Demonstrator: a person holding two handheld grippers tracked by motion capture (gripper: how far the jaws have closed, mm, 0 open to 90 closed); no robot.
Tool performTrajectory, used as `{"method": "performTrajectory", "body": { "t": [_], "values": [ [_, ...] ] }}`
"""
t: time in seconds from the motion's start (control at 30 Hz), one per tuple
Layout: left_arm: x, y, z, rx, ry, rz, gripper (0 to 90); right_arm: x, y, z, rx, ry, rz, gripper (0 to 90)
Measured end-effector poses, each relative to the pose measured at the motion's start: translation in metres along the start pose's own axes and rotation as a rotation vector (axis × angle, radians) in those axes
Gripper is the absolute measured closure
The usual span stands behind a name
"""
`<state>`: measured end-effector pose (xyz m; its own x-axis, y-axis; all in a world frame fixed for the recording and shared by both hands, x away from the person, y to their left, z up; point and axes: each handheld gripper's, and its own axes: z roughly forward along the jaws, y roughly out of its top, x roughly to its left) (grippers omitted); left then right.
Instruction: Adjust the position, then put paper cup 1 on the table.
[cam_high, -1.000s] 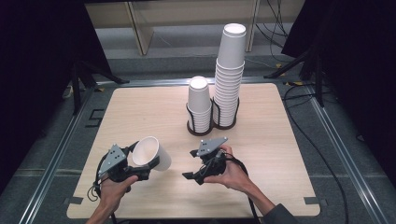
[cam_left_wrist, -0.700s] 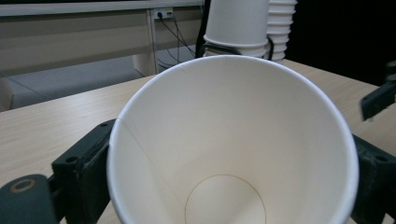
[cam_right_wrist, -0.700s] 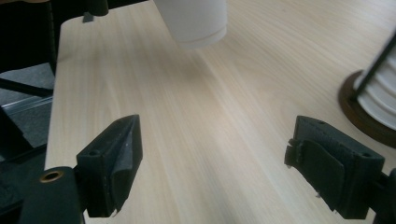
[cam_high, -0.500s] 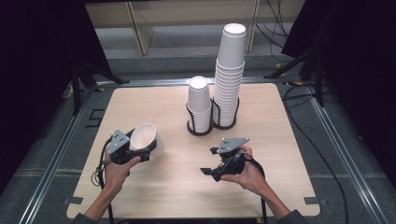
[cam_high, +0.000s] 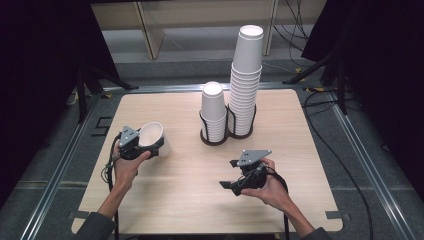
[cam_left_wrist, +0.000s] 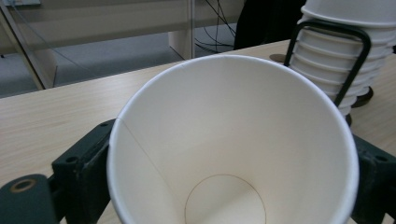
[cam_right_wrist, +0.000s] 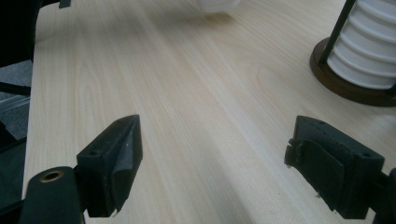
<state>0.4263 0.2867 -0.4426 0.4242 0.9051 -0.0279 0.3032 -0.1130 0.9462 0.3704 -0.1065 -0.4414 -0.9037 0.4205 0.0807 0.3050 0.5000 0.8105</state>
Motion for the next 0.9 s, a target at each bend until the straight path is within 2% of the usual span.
{"method": "performTrajectory", "body": {
  "t": [0.13,0.23,0.63,0.77,0.9],
  "values": [
    [0.006,0.001,0.006,0.003,0.01,-0.004,9.2,-0.001,-0.001,0.0,0.005,-0.012,-0.014,18.0],
    [0.011,0.002,0.012,0.016,0.022,0.004,9.2,0.0,-0.001,0.001,0.007,-0.004,-0.001,18.0],
    [0.026,-0.001,0.032,0.039,0.06,-0.01,9.1,-0.002,-0.004,0.002,0.022,-0.006,-0.008,17.6],
    [0.029,-0.002,0.036,0.042,0.063,-0.016,9.0,-0.002,-0.005,0.002,0.024,-0.003,0.007,17.5],
    [0.028,-0.001,0.038,0.041,0.066,-0.007,8.9,-0.002,-0.006,0.001,0.02,-0.006,-0.001,17.5]
  ]
}}
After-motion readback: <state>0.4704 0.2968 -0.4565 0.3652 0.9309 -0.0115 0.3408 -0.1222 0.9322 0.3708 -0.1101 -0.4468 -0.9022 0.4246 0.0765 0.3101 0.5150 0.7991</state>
